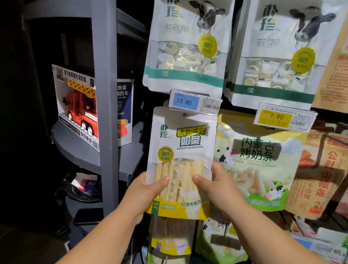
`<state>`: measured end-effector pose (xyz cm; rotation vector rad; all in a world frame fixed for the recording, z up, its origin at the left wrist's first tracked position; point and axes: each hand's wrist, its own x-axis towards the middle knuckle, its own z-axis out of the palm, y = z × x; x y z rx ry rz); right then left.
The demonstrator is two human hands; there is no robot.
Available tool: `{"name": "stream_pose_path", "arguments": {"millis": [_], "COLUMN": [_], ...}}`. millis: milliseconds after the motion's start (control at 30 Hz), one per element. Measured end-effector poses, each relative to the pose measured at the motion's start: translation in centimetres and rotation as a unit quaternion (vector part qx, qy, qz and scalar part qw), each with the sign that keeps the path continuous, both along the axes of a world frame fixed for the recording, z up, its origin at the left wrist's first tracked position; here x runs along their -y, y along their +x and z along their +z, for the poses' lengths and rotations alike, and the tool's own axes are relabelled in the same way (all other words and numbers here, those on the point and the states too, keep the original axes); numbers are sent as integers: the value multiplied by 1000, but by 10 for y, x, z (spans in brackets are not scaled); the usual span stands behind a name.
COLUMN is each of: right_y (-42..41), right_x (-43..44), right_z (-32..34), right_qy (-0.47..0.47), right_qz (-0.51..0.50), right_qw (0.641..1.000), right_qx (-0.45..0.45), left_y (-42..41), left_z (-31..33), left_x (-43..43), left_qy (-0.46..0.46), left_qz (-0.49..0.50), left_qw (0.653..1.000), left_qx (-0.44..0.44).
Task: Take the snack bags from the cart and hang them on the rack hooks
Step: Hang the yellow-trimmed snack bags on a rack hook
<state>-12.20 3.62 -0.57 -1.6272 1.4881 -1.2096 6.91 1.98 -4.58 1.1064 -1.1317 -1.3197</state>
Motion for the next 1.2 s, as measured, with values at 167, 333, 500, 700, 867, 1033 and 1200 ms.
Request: {"name": "stream_pose_path", "arguments": {"millis": [167, 333, 500, 700, 867, 1033, 1200], "right_y": [-3, -9, -20, -50, -97, -158, -215], "right_x": [9, 12, -2, -46, -89, -157, -253], "right_z": [-7, -19, -26, -47, -71, -95, -123], "right_qy": [6, 22, 36, 68, 90, 130, 176], "right_qz": [-32, -60, -87, -107, -162, -258, -388], "right_qw": [997, 996, 994, 991, 982, 955, 903], "right_qx": [-71, -68, -49, -39, -46, -62, -59], "left_y": [-2, -7, -14, -40, -108, -209, -300], "left_z": [-17, -38, -63, -54, -53, -84, -124], "left_x": [15, 20, 20, -13, -45, -85, -152], "left_qy": [5, 31, 78, 35, -88, -82, -88], "left_qz": [47, 85, 60, 257, 136, -183, -423], "left_qw": [998, 993, 993, 950, 964, 951, 860], "left_qx": [39, 83, 68, 173, 209, 235, 273]}}
